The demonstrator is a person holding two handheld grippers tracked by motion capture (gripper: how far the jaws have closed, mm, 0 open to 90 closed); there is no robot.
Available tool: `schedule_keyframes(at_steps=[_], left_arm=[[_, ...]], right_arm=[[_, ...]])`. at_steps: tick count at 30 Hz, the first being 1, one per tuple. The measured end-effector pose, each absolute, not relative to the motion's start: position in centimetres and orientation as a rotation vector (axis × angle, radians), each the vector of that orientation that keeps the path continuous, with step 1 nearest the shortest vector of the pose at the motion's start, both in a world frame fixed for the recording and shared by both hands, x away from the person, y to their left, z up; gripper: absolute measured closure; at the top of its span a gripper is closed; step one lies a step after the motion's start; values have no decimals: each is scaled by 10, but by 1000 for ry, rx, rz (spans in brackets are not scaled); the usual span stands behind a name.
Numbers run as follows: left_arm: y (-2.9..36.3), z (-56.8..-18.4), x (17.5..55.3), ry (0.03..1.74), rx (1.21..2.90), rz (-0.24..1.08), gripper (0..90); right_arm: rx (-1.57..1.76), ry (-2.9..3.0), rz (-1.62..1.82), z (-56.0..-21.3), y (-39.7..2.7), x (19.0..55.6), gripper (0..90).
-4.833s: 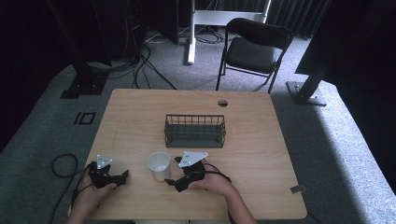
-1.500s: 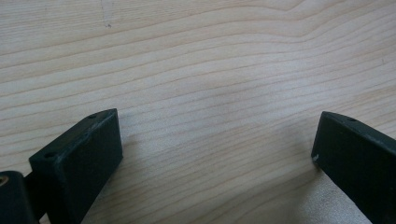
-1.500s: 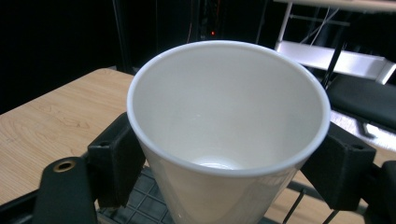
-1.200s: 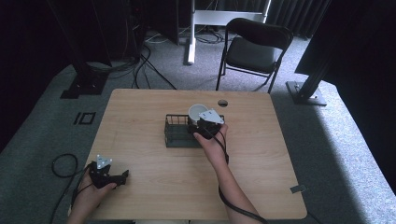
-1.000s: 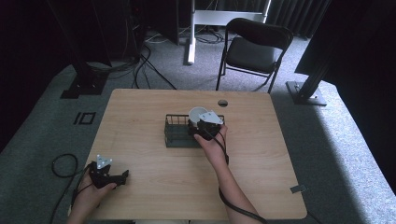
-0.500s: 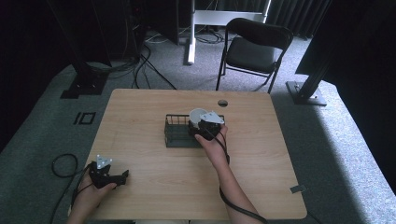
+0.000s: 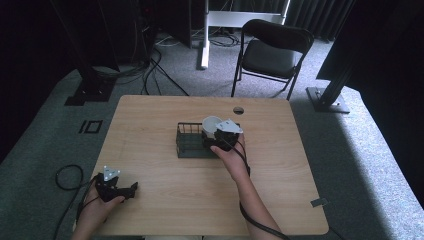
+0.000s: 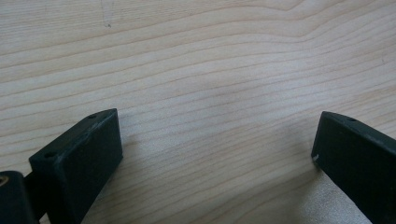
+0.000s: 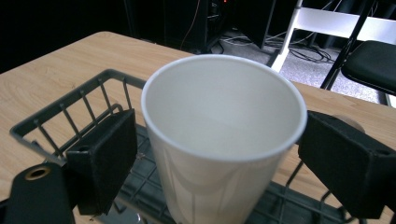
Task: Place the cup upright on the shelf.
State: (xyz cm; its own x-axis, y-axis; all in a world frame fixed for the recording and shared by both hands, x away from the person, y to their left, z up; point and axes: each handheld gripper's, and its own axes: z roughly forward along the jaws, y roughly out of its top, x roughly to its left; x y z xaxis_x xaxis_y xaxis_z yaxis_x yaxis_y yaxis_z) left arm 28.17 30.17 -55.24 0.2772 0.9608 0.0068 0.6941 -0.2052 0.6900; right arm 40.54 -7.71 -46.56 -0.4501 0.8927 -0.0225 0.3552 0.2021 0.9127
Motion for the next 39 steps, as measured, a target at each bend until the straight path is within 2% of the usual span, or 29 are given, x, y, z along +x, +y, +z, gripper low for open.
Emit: schedule_keyframes(at_steps=[16,39], left_arm=[[302,-552,282,1481,1977,602,22],[302,-553,282,1481,1975,603,22]], right_arm=[[1130,1900,1236,-463,-97,383,117],[1136,1884,1213,-478,-137,355,117]])
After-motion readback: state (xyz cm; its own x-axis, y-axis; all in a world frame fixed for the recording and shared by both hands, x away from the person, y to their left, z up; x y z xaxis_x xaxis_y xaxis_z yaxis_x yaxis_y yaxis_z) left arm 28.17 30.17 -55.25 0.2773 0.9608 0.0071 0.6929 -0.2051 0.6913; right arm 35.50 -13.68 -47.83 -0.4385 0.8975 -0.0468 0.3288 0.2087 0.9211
